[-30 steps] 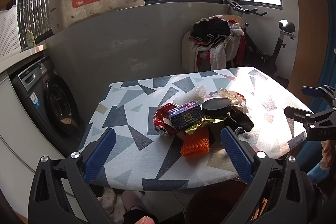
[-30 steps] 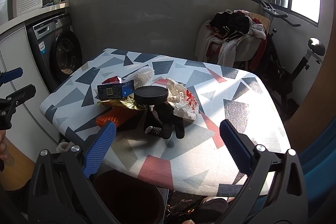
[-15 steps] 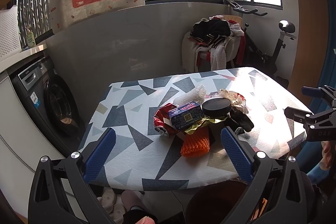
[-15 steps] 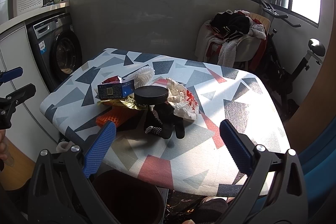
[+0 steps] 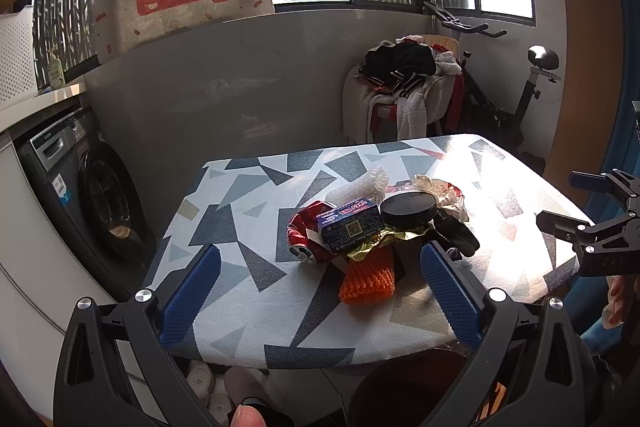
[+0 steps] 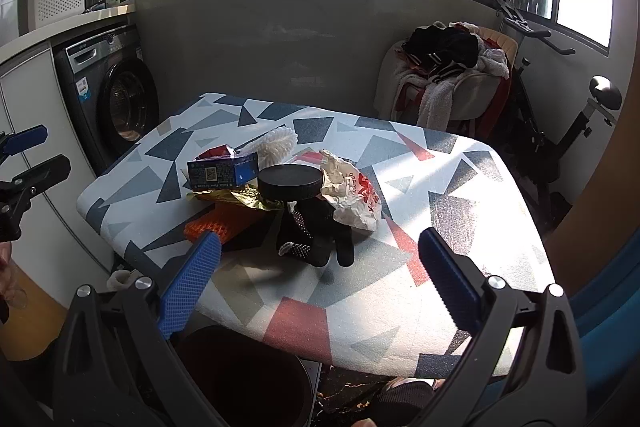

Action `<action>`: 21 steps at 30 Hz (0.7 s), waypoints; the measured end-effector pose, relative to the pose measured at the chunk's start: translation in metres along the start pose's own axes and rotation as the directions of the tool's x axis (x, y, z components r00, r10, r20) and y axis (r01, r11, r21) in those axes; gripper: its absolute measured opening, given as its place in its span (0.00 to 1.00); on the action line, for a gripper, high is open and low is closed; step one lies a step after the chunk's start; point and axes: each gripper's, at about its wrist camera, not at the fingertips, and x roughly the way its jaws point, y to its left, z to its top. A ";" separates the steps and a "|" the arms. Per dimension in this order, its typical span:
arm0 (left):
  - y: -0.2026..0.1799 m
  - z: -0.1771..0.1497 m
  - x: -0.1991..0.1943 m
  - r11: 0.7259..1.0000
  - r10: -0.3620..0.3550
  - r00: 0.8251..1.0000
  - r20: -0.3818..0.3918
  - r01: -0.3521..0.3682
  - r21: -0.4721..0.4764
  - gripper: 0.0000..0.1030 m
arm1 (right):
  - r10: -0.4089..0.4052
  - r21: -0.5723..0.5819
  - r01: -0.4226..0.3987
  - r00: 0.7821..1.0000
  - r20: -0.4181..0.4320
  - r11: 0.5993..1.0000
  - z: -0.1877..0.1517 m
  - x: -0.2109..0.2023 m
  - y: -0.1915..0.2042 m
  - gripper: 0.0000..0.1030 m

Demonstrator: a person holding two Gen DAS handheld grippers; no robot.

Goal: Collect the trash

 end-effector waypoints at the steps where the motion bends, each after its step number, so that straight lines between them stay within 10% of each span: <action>1: 0.001 -0.001 0.002 1.000 -0.002 1.000 0.004 0.002 0.004 0.95 | 0.002 0.004 -0.002 1.000 0.002 1.000 -0.001 0.001 -0.001 0.95; 21: 0.047 -0.039 0.087 0.992 -0.017 0.996 -0.091 0.006 -0.123 0.95 | -0.089 -0.112 0.077 0.990 -0.109 0.991 0.003 0.125 -0.034 0.94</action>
